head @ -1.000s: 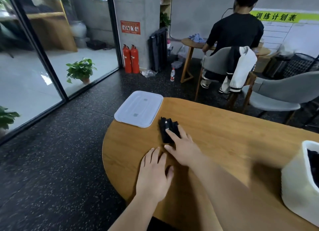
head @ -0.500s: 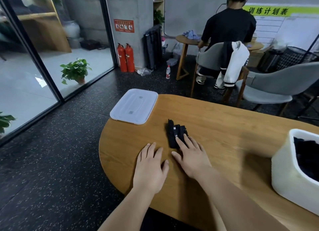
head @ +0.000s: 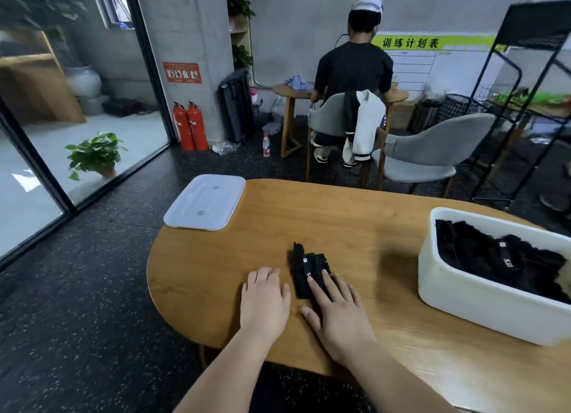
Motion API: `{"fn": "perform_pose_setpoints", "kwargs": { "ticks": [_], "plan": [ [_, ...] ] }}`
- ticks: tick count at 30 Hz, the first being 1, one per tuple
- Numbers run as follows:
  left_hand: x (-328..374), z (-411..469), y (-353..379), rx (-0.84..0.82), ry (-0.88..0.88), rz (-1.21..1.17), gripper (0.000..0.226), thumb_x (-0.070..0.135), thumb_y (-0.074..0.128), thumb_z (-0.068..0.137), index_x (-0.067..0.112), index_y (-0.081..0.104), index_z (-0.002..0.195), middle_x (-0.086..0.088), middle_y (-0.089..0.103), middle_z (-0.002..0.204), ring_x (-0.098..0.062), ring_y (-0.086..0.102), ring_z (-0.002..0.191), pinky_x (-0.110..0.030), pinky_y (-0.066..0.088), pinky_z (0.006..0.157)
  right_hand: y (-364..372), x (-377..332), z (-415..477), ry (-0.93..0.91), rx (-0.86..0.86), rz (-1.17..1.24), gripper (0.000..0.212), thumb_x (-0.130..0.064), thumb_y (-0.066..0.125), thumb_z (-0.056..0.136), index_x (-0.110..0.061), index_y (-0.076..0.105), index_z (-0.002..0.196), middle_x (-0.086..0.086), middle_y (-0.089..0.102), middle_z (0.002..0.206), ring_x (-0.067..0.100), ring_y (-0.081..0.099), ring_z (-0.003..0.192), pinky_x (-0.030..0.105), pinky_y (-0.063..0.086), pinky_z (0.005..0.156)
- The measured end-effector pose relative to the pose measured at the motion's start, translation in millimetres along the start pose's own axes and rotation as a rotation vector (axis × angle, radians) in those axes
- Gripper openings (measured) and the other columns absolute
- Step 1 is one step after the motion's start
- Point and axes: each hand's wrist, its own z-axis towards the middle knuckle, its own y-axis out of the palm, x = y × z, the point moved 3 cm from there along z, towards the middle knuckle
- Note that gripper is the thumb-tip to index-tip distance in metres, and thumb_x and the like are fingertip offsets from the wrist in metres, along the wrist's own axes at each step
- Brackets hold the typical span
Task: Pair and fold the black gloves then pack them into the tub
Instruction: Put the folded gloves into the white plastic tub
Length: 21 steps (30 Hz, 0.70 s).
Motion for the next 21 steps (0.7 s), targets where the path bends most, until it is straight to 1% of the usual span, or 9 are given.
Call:
{"fn": "perform_pose_setpoints", "kwargs": {
  "ticks": [4,6,10,12,13,14,17,19,21],
  "plan": [
    [26.0,0.9,5.5,-0.068,-0.019,-0.185,0.049,0.048,0.045,0.109,0.025,0.054,0.151,0.008,0.059,0.139,-0.013,0.050,0.129,-0.034,0.046,0.110,-0.7,1.3,-26.4,0.011,0.014,0.043,0.071,-0.074,0.009,0.104,-0.042,0.006,0.167,-0.009,-0.002,0.175,0.018,-0.007,0.162,0.042,-0.001,0.131],
    [37.1,1.5,6.8,-0.115,-0.039,-0.252,0.048,0.048,0.052,0.107,0.025,0.054,0.149,0.009,0.063,0.133,-0.012,0.056,0.124,-0.034,0.052,0.104,-2.8,2.9,-38.0,0.022,0.053,0.076,0.067,-0.071,0.011,0.105,-0.043,0.012,0.166,-0.009,0.007,0.175,0.017,0.001,0.162,0.041,0.003,0.131],
    [53.7,0.9,3.1,-0.137,-0.125,-0.383,0.044,0.043,0.071,0.099,0.027,0.056,0.137,0.012,0.067,0.109,-0.008,0.066,0.099,-0.029,0.058,0.085,-7.4,12.3,-52.0,0.043,0.094,0.174,0.063,-0.066,0.013,0.105,-0.045,0.029,0.161,-0.013,0.029,0.169,0.015,0.018,0.157,0.037,0.020,0.127],
    [60.9,1.0,-0.4,-0.154,-0.179,-0.485,0.045,0.039,0.076,0.096,0.026,0.053,0.132,0.010,0.067,0.101,-0.006,0.066,0.090,-0.024,0.054,0.075,-12.6,17.9,-54.5,0.043,0.135,0.249,0.055,-0.062,0.022,0.107,-0.043,0.041,0.156,-0.016,0.042,0.158,0.012,0.030,0.147,0.031,0.029,0.121],
    [65.3,0.5,-2.2,-0.168,-0.210,-0.535,0.046,0.036,0.078,0.095,0.026,0.052,0.132,0.010,0.065,0.100,-0.006,0.065,0.088,-0.023,0.052,0.073,-16.1,21.4,-56.0,0.049,0.153,0.299,0.050,-0.059,0.029,0.108,-0.042,0.048,0.151,-0.017,0.048,0.151,0.011,0.036,0.141,0.028,0.033,0.116],
    [68.1,-0.2,-2.5,-0.187,-0.247,-0.587,0.050,0.034,0.080,0.093,0.025,0.052,0.133,0.009,0.064,0.101,-0.008,0.065,0.089,-0.024,0.051,0.073,-18.4,24.9,-56.1,0.063,0.161,0.353,0.044,-0.056,0.035,0.108,-0.042,0.054,0.146,-0.018,0.052,0.143,0.010,0.041,0.133,0.026,0.036,0.111],
    [74.4,-2.3,0.5,-0.229,-0.335,-0.744,0.061,0.029,0.088,0.086,0.023,0.055,0.136,0.005,0.066,0.109,-0.018,0.068,0.100,-0.034,0.057,0.087,-29.0,35.3,-54.7,0.106,0.179,0.516,0.024,-0.050,0.047,0.107,-0.042,0.064,0.122,-0.020,0.062,0.117,0.007,0.053,0.112,0.026,0.046,0.095],
    [79.0,-3.8,-1.1,-0.237,-0.362,-0.831,0.063,0.025,0.092,0.082,0.023,0.057,0.135,0.001,0.070,0.115,-0.021,0.070,0.103,-0.039,0.060,0.092,-42.3,41.1,-53.5,0.164,0.183,0.622,0.011,-0.045,0.054,0.105,-0.040,0.064,0.107,-0.019,0.067,0.104,0.003,0.060,0.097,0.025,0.051,0.083],
    [85.1,-2.7,-6.3,-0.233,-0.361,-0.903,0.062,0.021,0.092,0.080,0.024,0.060,0.133,0.001,0.072,0.115,-0.020,0.071,0.102,-0.039,0.061,0.089,-57.3,45.6,-53.1,0.237,0.154,0.724,0.006,-0.043,0.059,0.104,-0.037,0.059,0.106,-0.015,0.069,0.100,0.001,0.064,0.089,0.019,0.051,0.071]
  ]
}}
